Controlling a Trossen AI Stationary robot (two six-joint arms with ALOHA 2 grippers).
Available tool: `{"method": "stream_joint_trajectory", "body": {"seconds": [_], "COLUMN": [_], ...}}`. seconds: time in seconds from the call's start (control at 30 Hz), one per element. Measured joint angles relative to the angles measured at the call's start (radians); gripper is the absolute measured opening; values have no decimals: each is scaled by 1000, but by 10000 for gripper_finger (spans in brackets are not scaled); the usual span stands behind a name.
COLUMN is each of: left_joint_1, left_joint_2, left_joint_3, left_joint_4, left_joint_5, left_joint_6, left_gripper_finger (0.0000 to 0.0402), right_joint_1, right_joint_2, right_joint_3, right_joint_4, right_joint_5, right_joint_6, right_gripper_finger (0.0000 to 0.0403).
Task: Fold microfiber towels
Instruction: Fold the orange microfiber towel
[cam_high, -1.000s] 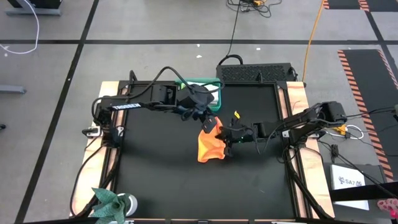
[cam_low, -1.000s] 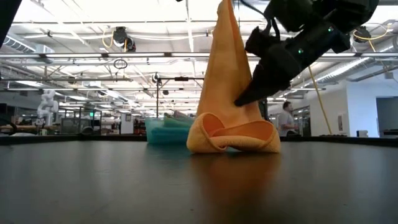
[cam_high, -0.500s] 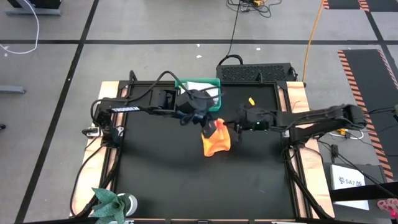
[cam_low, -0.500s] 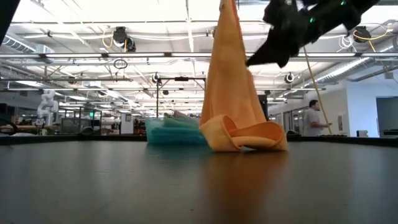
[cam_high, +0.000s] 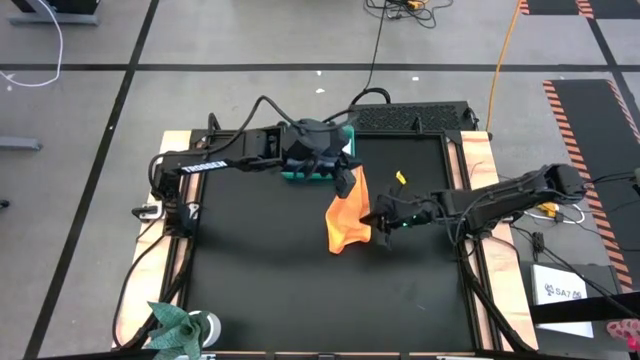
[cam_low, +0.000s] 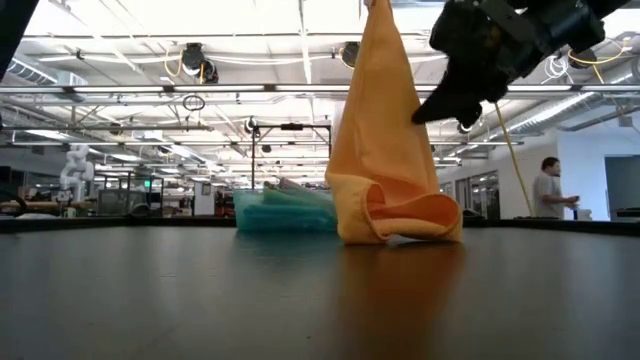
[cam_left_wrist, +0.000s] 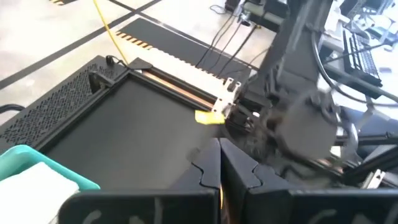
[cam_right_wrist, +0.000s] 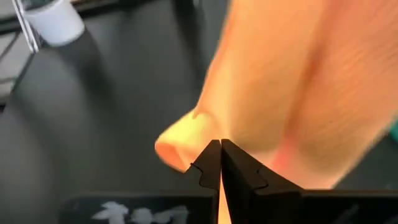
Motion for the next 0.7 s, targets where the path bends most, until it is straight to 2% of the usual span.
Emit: {"method": "stream_joint_trajectory", "body": {"seconds": [0.23, 0.47, 0.7], "left_joint_1": [3, -7, 2], "left_joint_2": [0, 0, 0], "left_joint_3": [0, 0, 0], "left_joint_4": [-4, -5, -5], "left_joint_5": [12, 29, 21], "left_joint_6": [-7, -15, -12], "left_gripper_finger": [0, 0, 0], "right_joint_1": [4, -32, 7], "right_joint_2": [76, 82, 110], "right_joint_3": [-2, -3, -2], "right_joint_4": [8, 24, 205], "right_joint_5": [13, 30, -56], "right_joint_6": [-25, -61, 34], "right_gripper_finger": [4, 4, 4]}}
